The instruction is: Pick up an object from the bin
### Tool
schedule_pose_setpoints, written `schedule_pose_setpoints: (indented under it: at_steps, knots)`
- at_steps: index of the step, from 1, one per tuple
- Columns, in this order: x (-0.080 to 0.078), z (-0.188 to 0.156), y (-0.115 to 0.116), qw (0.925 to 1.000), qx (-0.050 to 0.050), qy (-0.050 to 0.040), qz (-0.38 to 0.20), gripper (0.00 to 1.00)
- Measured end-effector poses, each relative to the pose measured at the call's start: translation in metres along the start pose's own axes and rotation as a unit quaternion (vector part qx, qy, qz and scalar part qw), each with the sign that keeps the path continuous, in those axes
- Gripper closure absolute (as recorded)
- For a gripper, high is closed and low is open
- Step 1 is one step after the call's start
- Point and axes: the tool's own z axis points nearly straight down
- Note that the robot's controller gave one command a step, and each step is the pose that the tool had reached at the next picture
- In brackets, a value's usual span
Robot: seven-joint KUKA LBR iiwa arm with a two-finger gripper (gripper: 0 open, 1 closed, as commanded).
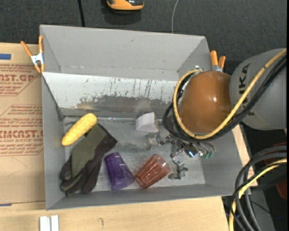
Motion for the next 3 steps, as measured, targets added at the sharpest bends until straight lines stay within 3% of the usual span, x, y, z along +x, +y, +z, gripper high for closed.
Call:
schedule_pose_setpoints:
  at_steps: [1,2,3]
  knots:
    - [0.0047,0.0796,0.0110,0.9979,0.000,-0.0017,-0.065,0.00]
    - [0.0072,0.0777,0.0102,0.9826,0.002,-0.0040,-0.186,1.00]
    - [0.0073,0.0777,0.0102,0.9826,0.002,-0.0040,-0.185,1.00]
